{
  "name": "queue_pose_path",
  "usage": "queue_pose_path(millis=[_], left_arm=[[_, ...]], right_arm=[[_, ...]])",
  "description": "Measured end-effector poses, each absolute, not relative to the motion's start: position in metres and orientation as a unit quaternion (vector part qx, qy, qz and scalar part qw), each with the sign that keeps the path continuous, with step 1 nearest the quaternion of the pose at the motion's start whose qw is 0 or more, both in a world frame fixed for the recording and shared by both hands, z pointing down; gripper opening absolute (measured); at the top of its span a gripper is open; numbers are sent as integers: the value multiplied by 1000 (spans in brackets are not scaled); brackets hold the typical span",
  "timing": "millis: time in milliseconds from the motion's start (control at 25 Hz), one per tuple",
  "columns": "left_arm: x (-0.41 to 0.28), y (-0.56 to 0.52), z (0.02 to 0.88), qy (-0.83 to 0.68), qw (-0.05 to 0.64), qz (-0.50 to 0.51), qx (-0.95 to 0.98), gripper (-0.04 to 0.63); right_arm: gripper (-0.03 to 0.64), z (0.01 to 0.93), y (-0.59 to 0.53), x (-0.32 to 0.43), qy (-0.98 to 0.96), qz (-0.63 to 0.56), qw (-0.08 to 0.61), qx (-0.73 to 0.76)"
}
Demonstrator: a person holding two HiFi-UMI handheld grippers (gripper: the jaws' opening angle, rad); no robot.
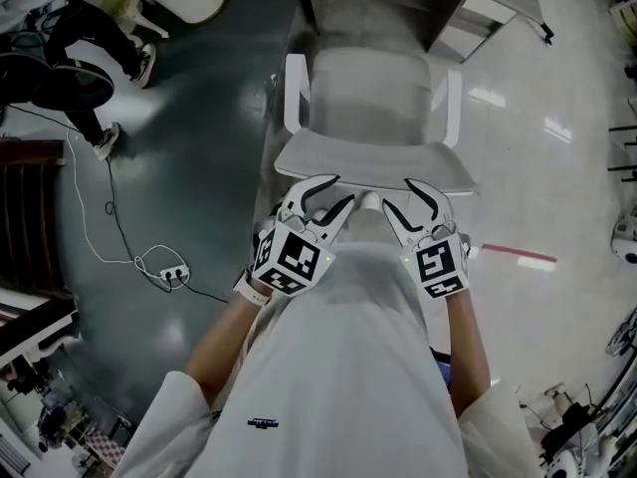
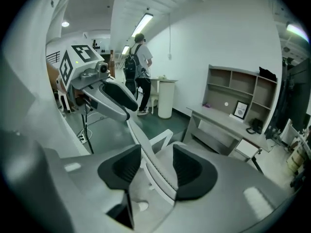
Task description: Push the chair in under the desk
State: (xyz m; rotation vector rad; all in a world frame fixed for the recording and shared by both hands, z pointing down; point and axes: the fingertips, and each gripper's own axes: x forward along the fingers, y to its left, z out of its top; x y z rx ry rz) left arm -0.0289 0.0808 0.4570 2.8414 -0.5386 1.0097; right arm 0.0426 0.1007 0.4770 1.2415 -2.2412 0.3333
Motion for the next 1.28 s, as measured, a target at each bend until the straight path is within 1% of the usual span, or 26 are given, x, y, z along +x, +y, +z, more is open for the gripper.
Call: queue_pose_path(millis=[120, 280, 480, 640, 680, 720, 840, 960, 1280], left_arm=[[-24, 81, 480, -148, 11, 368, 918, 158], [-23, 82, 511, -111, -23, 421, 900, 172], [-21, 79, 547, -77, -57, 470, 877, 172], [-18, 74, 561, -68, -97, 496, 860, 172], [-16, 74, 563, -64, -101, 502, 857, 172], [-16, 74, 564, -61, -104, 507, 853, 170], [-17, 75, 566, -50, -115, 516, 847, 156], [-18, 78, 570, -32, -128, 532, 837, 129], [-18, 73, 575, -29, -116, 535, 836, 133]], right_arm=[[204, 494, 98, 44, -836, 119, 307, 439], [204, 523, 99, 44, -837, 110, 350, 406], [201, 549, 98, 46, -826, 66, 414, 376], [199, 555, 102, 45, -820, 41, 439, 366], [184, 557, 101, 47, -813, 33, 452, 366], [152, 559, 100, 48, -806, 25, 465, 365], [144, 563, 100, 48, -797, 23, 488, 355], [132, 568, 102, 48, -794, 18, 506, 337], [127, 576, 98, 47, -792, 16, 513, 330]])
